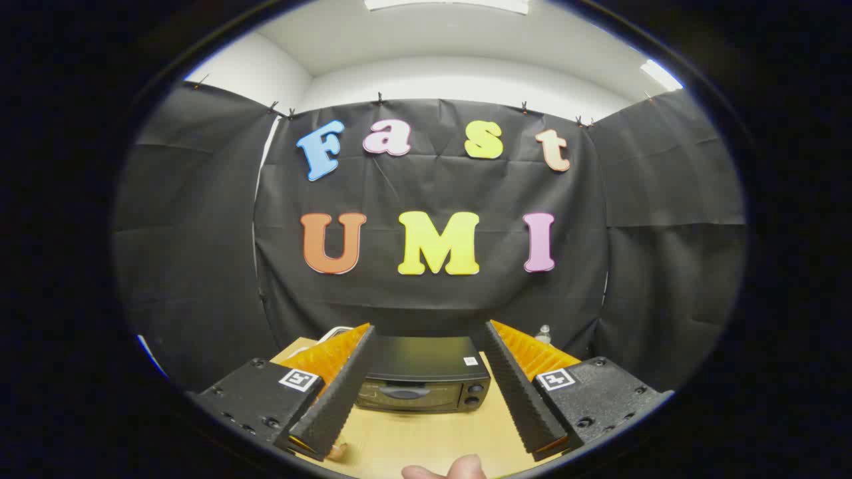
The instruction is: Open the toaster oven, put the food inside, and close the toaster oven door.
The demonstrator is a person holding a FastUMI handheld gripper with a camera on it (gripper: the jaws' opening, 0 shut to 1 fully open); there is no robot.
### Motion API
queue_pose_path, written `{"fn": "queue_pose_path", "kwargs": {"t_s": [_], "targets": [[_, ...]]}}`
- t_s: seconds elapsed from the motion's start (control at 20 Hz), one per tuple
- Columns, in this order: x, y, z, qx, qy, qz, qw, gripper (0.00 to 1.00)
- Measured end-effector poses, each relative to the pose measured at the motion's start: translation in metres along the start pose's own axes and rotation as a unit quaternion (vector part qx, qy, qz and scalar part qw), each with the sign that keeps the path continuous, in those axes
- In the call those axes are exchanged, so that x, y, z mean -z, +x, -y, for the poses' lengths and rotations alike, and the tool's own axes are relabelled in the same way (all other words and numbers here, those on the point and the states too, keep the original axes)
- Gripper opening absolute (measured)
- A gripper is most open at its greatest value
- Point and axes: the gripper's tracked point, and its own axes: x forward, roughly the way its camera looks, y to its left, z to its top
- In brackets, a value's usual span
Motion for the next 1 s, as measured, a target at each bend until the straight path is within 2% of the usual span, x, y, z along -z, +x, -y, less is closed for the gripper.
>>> {"fn": "queue_pose_path", "kwargs": {"t_s": [1.0], "targets": [[0.008, -0.010, -0.001, -0.004, 0.011, -0.009, 1.000, 1.00]]}}
